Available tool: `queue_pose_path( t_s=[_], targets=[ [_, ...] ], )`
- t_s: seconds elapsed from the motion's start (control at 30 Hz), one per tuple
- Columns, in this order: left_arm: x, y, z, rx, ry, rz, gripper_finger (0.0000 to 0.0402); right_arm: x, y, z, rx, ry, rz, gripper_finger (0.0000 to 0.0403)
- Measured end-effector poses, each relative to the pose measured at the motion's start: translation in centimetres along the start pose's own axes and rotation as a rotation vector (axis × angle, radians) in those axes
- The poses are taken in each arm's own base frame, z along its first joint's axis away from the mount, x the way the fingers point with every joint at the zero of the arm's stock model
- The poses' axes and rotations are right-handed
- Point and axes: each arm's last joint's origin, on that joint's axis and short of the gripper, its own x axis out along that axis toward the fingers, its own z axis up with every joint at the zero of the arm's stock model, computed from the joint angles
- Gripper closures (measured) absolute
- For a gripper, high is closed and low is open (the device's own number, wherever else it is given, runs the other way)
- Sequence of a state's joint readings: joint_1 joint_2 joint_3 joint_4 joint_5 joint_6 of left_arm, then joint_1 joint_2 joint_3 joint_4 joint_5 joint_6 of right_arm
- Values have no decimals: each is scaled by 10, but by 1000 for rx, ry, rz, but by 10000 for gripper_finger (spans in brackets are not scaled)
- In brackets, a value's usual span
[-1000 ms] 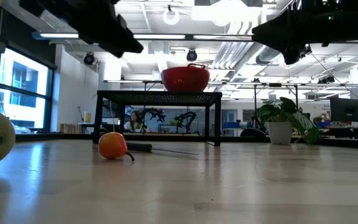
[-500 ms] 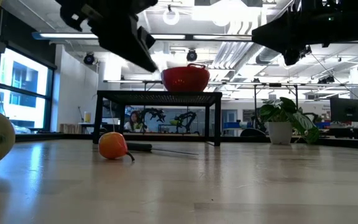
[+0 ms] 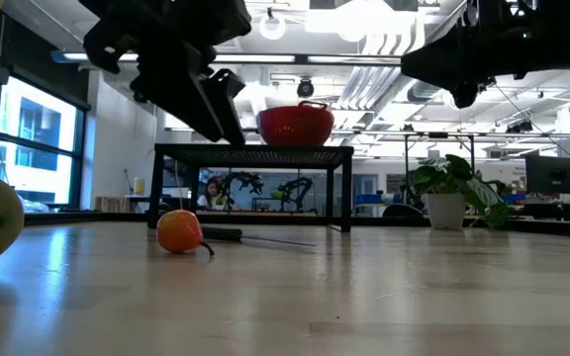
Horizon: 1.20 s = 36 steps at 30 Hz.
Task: Pick & Place Fruit
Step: Put the pear into the colander on the shelf
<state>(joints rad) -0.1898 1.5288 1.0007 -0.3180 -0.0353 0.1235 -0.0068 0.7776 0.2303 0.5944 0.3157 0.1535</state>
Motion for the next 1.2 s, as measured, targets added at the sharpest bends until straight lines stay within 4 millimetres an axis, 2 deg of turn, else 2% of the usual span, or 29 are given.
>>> queue_pose_path(
  t_s=[0.13, 0.27, 0.43, 0.97, 1.2],
  targets=[
    [0, -1, -2, -52, 14, -33, 148, 0, 0, -2, -5, 15, -2, 300],
    [0, -2, -3, -99, 33, -49, 129, 0, 0, -2, -7, 21, -3, 300],
    [4, -3, -6, -133, 57, -55, 133, 0, -1, -3, -8, 24, -8, 300],
    [26, -28, -10, -72, 102, -104, 153, 0, -2, -6, -19, 59, -44, 300],
    [40, -29, -21, -94, 189, -102, 153, 0, -2, -7, -20, 61, -45, 299]
  ],
)
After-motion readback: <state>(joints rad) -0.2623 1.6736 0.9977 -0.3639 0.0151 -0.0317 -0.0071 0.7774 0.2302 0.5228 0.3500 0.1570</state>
